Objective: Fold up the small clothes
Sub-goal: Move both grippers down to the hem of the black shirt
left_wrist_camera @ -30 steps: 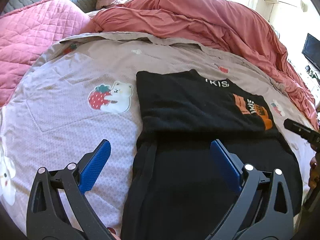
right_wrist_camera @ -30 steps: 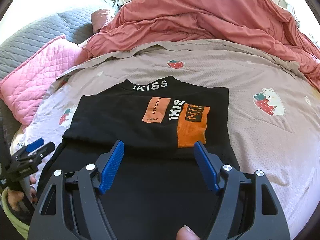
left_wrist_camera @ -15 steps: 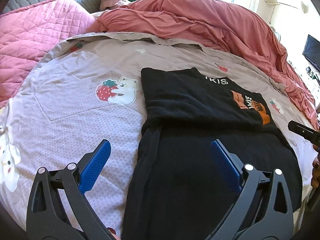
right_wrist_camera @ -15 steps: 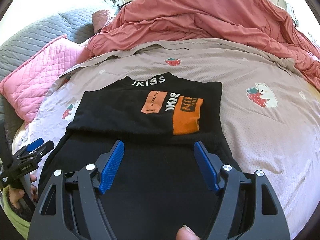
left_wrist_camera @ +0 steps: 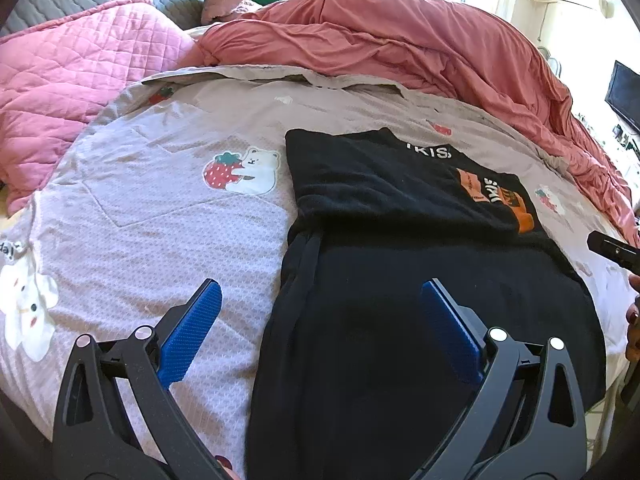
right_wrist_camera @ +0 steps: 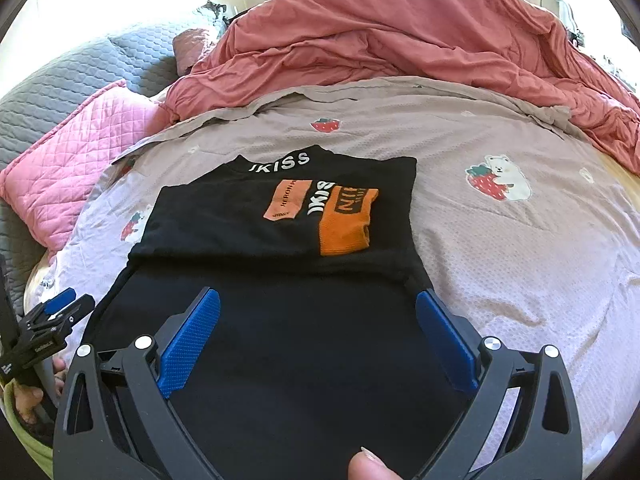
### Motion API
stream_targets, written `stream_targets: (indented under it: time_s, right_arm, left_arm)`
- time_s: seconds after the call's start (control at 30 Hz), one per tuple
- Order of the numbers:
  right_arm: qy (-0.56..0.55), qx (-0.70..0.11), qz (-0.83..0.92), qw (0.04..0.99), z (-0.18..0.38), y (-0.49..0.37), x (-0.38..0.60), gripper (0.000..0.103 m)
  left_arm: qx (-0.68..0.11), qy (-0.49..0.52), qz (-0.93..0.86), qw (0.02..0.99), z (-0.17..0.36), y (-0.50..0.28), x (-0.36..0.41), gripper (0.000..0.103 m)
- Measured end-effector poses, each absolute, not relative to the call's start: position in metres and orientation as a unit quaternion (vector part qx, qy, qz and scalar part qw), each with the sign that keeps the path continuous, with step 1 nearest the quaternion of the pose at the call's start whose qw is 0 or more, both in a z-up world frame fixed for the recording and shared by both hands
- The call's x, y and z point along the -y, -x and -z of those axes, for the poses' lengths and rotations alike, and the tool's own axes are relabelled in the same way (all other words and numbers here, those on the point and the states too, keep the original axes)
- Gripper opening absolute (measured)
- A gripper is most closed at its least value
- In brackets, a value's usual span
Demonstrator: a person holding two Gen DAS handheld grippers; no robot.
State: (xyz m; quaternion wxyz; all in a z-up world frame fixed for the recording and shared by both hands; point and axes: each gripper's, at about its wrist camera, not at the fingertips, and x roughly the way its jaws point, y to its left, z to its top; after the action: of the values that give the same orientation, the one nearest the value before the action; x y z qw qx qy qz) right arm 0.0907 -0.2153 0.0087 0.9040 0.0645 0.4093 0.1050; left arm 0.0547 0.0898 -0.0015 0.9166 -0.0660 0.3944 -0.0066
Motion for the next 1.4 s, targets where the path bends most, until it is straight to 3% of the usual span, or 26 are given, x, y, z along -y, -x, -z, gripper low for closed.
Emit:
stream_targets:
  time_s: [1.4]
  right_arm:
    - [-0.043,-0.501,-0.107,0.858,0.040,-0.001,0.267,0.098]
  left_arm:
    - [-0.492,0.116,0.008,0.863,0.031,0.013,-0.114,0.093]
